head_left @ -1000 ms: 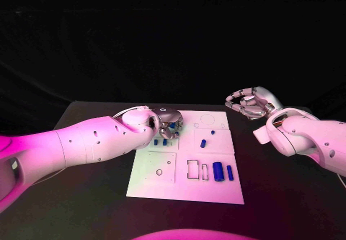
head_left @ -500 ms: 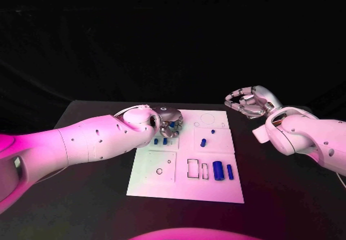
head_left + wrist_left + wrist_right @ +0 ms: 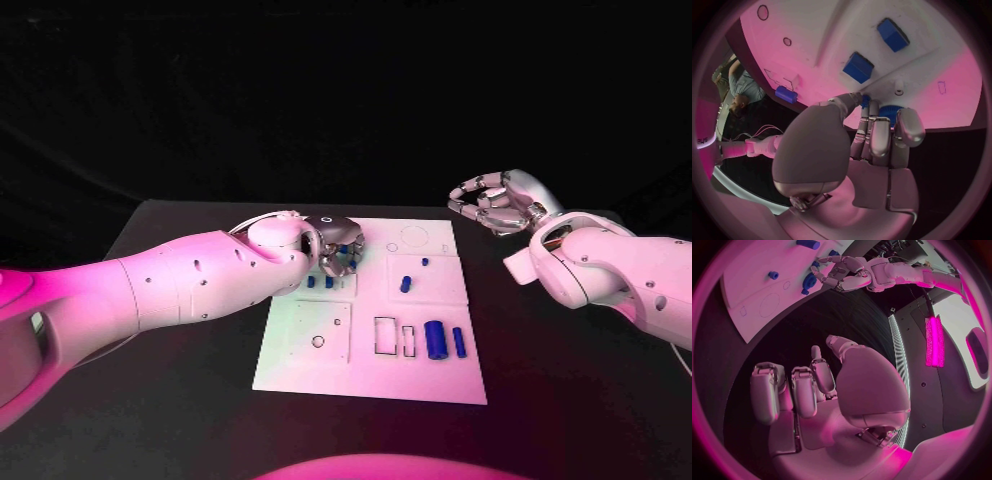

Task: Assemble the parts on the task board

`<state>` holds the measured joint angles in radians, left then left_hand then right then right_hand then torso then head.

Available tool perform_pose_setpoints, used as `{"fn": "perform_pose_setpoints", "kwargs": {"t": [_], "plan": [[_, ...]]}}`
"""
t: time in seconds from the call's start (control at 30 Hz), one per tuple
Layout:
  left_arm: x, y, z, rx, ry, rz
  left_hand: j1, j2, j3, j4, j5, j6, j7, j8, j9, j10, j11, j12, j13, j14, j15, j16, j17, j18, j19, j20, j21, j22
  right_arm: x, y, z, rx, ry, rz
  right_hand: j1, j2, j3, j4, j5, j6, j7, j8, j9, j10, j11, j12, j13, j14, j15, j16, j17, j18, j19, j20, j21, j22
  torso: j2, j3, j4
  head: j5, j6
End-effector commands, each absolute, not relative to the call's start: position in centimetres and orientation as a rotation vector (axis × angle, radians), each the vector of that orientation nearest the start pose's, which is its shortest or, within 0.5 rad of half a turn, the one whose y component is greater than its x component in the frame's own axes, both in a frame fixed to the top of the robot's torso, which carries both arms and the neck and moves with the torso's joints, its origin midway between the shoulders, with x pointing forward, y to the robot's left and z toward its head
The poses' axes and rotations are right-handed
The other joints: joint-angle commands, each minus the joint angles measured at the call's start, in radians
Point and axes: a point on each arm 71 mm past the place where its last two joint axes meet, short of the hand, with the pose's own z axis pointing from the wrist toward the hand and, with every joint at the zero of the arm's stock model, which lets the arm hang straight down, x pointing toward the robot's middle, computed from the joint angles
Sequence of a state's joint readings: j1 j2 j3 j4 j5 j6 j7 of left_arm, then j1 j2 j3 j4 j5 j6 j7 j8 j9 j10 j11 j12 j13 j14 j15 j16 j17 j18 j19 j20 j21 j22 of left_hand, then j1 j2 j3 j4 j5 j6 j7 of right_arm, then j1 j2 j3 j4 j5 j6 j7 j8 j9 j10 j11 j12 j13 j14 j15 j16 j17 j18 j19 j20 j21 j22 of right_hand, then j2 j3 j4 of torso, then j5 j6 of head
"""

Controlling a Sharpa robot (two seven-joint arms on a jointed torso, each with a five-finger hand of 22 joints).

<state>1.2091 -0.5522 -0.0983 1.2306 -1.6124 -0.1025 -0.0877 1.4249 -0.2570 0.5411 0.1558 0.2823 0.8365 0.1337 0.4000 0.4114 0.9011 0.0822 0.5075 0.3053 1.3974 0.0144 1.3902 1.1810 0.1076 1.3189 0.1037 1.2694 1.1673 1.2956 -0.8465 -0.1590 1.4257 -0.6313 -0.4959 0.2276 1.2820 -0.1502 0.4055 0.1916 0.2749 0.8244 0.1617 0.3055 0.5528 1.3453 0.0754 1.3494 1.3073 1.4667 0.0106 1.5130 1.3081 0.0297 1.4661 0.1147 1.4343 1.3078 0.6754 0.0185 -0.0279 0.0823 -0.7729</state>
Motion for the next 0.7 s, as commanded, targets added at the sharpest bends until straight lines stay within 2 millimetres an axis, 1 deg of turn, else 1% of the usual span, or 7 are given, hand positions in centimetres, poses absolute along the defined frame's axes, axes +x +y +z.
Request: {"fn": "perform_pose_setpoints", "kwargs": {"t": [0.03, 0.23, 0.33, 0.43, 0.53, 0.57, 0.7], "plan": [[51.92, 12.64, -23.04, 0.464, 1.851, -0.535, 0.011, -0.002, 0.006, -0.002, -0.003, 0.002, 0.001, -0.007, -0.001, 0.005, 0.003, -0.004, -0.001, 0.009, 0.0, 0.005, 0.001, -0.01, 0.007, 0.001, 0.003, 0.001, 50.8, -24.01, -17.34, 0.494, 1.511, 1.028, -0.006, -0.001, 0.003, 0.003, 0.004, -0.007, 0.0, 0.004, 0.001, -0.002, 0.001, -0.003, 0.008, 0.061, -0.007, -0.004, 0.092, 0.009, 0.012, -0.005, -0.004, 0.156, 0.0, -0.0004, 0.0001, 0.0, -0.001], [51.92, 12.63, -23.2, 0.462, 1.855, -0.537, 0.013, 0.0, 0.009, -0.003, -0.005, 0.002, 0.0, -0.011, -0.004, 0.01, 0.002, -0.006, -0.006, 0.012, -0.001, 0.008, 0.003, -0.011, 0.013, 0.001, 0.011, 0.01, 50.8, -23.99, -17.35, 0.494, 1.512, 1.028, -0.006, 0.0, 0.004, 0.003, 0.004, -0.005, -0.001, 0.005, 0.002, 0.0, 0.001, -0.001, 0.01, 0.061, -0.007, -0.005, 0.092, 0.009, 0.013, -0.005, -0.003, 0.157, 0.0, 0.0004, 0.0006, 0.0, -0.003], [51.92, 12.64, -23.24, 0.461, 1.856, -0.538, 0.015, 0.002, 0.011, -0.005, -0.006, 0.004, 0.0, -0.012, -0.006, 0.015, 0.001, -0.008, -0.009, 0.013, -0.002, 0.009, 0.002, -0.012, 0.013, 0.001, 0.013, 0.012, 50.8, -23.98, -17.35, 0.494, 1.512, 1.028, -0.006, 0.0, 0.004, 0.003, 0.004, -0.005, -0.001, 0.005, 0.002, 0.0, 0.001, -0.001, 0.01, 0.061, -0.007, -0.005, 0.092, 0.009, 0.013, -0.005, -0.003, 0.157, 0.0, -0.0001, 0.0007, 0.0, -0.003], [51.94, 12.64, -23.25, 0.459, 1.856, -0.539, 0.03, 0.018, 0.027, -0.016, -0.011, 0.019, -0.001, -0.015, -0.009, 0.042, -0.007, -0.009, -0.017, 0.022, -0.008, 0.018, 0.012, -0.015, 0.024, -0.003, 0.028, 0.031, 50.8, -23.96, -17.35, 0.494, 1.513, 1.029, -0.006, 0.0, 0.004, 0.003, 0.004, -0.005, -0.001, 0.005, 0.002, 0.0, 0.001, -0.001, 0.01, 0.061, -0.007, -0.005, 0.092, 0.009, 0.013, -0.005, -0.003, 0.157, -0.001, 0.0, 0.0002, 0.001, -0.003], [51.98, 12.66, -23.21, 0.454, 1.848, -0.541, 0.042, 0.034, 0.048, -0.029, -0.037, 0.042, -0.003, -0.016, -0.01, 0.069, -0.013, -0.02, -0.028, 0.033, -0.013, 0.025, 0.021, -0.019, 0.036, -0.008, 0.043, 0.049, 50.8, -23.95, -17.35, 0.494, 1.513, 1.028, -0.006, 0.001, 0.004, 0.004, 0.004, -0.005, -0.001, 0.006, 0.002, 0.0, 0.001, -0.001, 0.01, 0.061, -0.007, -0.005, 0.092, 0.009, 0.012, -0.005, -0.004, 0.157, -0.001, 0.0001, 0.0002, 0.001, -0.004], [51.99, 12.67, -23.19, 0.452, 1.844, -0.543, 0.05, 0.043, 0.062, -0.039, -0.046, 0.059, -0.003, -0.015, -0.01, 0.089, -0.015, -0.027, -0.035, 0.037, -0.016, 0.028, 0.024, -0.021, 0.042, -0.011, 0.051, 0.06, 50.8, -23.95, -17.35, 0.494, 1.513, 1.028, -0.006, 0.001, 0.004, 0.004, 0.004, -0.005, -0.001, 0.006, 0.002, 0.0, 0.001, -0.001, 0.01, 0.061, -0.007, -0.005, 0.092, 0.009, 0.012, -0.005, -0.004, 0.157, -0.001, 0.0002, -0.0002, 0.001, -0.004], [52.04, 12.68, -23.04, 0.441, 1.823, -0.555, 0.061, 0.054, 0.095, -0.065, -0.06, 0.092, -0.003, -0.018, -0.011, 0.133, -0.018, -0.051, -0.049, 0.044, -0.02, 0.032, 0.027, -0.025, 0.052, -0.015, 0.066, 0.078, 50.81, -23.96, -17.35, 0.493, 1.513, 1.028, -0.006, 0.001, 0.004, 0.004, 0.004, -0.005, -0.001, 0.006, 0.002, 0.0, 0.001, -0.001, 0.01, 0.061, -0.007, -0.005, 0.092, 0.009, 0.012, -0.005, -0.004, 0.157, -0.001, 0.0, -0.0006, 0.001, -0.004]]}}
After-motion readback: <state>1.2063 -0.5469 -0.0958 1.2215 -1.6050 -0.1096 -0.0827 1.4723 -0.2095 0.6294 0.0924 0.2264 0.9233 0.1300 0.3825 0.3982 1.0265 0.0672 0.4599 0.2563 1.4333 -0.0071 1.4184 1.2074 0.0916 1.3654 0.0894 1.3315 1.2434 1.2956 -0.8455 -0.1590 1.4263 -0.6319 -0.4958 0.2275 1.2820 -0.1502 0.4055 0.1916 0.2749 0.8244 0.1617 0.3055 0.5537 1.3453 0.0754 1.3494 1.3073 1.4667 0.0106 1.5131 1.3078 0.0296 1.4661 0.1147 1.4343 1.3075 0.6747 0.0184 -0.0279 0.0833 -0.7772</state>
